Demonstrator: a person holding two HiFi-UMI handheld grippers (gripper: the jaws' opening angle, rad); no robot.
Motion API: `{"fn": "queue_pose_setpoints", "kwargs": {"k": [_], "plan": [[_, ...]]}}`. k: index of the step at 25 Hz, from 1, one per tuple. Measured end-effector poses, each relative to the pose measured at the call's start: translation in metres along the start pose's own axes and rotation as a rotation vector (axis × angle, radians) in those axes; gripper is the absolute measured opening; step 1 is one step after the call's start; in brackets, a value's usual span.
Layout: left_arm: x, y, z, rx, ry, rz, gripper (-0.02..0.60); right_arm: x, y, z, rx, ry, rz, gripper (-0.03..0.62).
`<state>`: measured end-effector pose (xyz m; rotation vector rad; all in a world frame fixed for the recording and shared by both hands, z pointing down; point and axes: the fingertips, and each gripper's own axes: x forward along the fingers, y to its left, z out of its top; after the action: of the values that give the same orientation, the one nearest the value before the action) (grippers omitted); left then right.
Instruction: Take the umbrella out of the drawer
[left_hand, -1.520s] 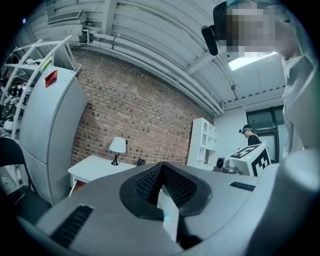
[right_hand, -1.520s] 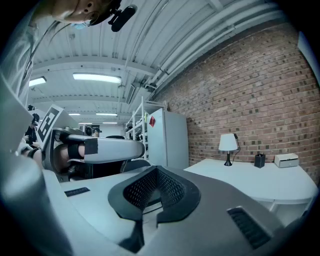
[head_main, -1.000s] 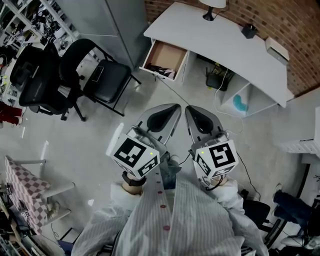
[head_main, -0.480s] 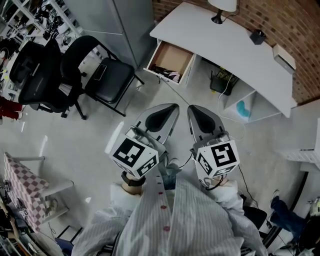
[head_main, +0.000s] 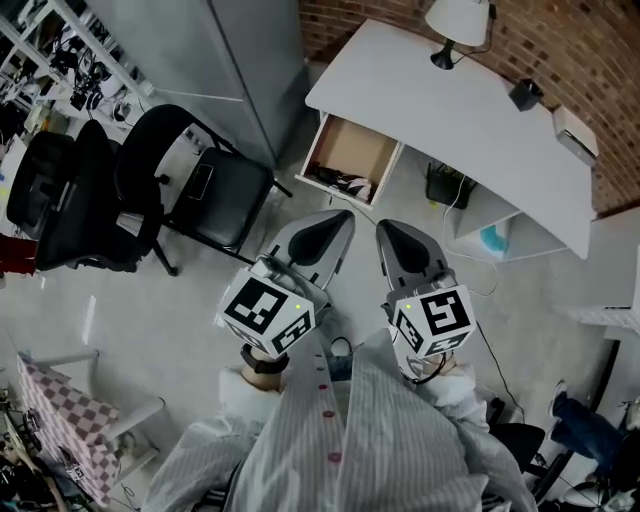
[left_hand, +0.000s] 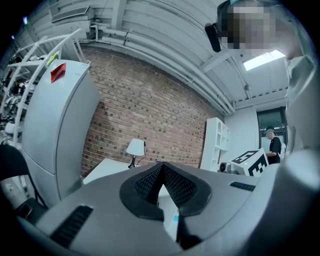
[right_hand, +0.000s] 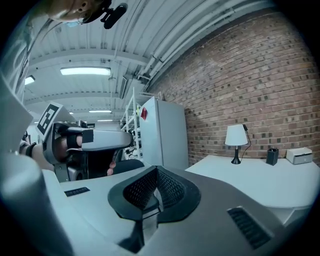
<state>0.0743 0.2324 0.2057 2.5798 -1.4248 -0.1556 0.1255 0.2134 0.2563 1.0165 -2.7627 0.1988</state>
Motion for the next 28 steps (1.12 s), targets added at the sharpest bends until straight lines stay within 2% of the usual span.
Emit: {"fn": "queue_pose_setpoints", "kwargs": {"k": [8,14,21,28], "plan": [[0.019,0.077,0.013,0.007,0.015,-0.063,0.0,0.07,-0.018,0.007,0.017,0.012,-0.099,0.032],[0.024,0.112,0.014,-0.006,0.021,-0.061,0.0,0.095,-0.03,0.006,0.016,0.036,-0.159,0.032],[0.043,0.144,0.004,-0.038,0.04,-0.047,0.0,0.125,-0.055,-0.003,0.035,0.067,-0.185,0.032],[0.098,0.185,0.007,-0.039,0.055,-0.063,0.0,0.175,-0.099,-0.003,0.064,0.09,-0.18,0.032]]}}
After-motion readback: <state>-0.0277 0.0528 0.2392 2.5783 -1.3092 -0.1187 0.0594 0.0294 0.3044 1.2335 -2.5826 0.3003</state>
